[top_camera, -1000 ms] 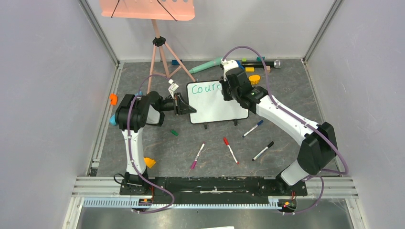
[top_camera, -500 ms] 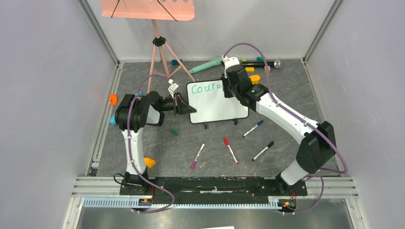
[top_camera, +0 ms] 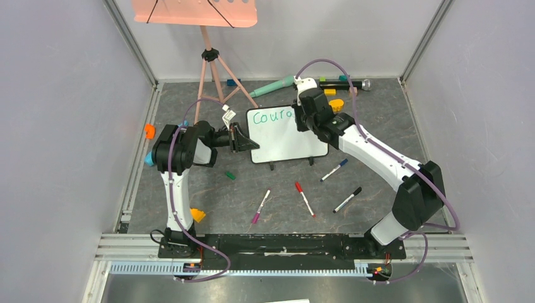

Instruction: Write a sentence on the whiteboard

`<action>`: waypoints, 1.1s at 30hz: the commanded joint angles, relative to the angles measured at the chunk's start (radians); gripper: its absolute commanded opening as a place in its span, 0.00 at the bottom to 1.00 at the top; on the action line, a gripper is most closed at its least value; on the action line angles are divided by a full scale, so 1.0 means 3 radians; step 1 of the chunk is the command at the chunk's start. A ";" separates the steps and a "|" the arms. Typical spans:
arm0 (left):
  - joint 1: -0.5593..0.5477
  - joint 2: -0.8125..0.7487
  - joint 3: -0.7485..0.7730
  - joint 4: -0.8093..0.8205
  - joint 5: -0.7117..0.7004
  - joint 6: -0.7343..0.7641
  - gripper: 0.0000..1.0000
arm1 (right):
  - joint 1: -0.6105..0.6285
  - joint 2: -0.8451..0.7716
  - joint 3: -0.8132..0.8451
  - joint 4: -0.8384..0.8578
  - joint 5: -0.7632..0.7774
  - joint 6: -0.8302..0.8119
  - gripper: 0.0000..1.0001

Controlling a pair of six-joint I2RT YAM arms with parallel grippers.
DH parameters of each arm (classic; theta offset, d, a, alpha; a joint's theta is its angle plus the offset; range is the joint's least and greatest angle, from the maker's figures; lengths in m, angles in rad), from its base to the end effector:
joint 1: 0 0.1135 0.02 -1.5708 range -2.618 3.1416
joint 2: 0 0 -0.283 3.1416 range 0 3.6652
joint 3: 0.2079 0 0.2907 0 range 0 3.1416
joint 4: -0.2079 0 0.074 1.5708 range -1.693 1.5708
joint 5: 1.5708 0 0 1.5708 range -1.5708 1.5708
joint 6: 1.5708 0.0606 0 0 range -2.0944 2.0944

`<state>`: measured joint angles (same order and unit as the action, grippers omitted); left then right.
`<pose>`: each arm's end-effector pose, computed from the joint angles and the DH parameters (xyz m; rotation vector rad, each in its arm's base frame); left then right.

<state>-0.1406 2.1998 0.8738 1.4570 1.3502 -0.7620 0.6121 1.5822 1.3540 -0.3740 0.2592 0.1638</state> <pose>0.3879 -0.1146 0.0923 0.7519 1.6427 -1.6248 0.3552 0.2304 0.3155 -0.3341 2.1289 0.1685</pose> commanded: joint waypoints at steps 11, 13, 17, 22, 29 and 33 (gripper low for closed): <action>-0.0002 -0.0045 0.0043 0.0333 0.0125 0.0101 0.02 | -0.0053 -0.0139 -0.0063 0.0018 0.0036 -0.0027 0.00; -0.0001 -0.0044 0.0047 0.0334 0.0122 0.0097 0.02 | -0.0065 -0.0182 -0.0011 0.0034 -0.0059 -0.0053 0.00; -0.0001 -0.0041 0.0052 0.0333 0.0124 0.0084 0.02 | -0.0067 -0.0307 -0.0022 0.0096 -0.0198 -0.0085 0.00; 0.0003 -0.0030 0.0060 0.0333 0.0122 0.0073 0.02 | -0.0079 -0.0343 -0.0069 0.0109 -0.0163 -0.0097 0.00; 0.0003 -0.0021 0.0068 0.0333 0.0128 0.0070 0.02 | -0.0111 -0.0273 -0.0032 0.0100 -0.0038 -0.0077 0.00; 0.0003 -0.0015 0.0078 0.0333 0.0128 0.0065 0.02 | -0.0131 -0.0224 -0.0004 0.0100 0.0023 -0.0091 0.00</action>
<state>-0.1406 2.1998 0.8738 1.4609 1.3441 -0.7616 0.5823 1.5124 1.3048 -0.3676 0.2310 0.1474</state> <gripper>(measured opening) 0.127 0.115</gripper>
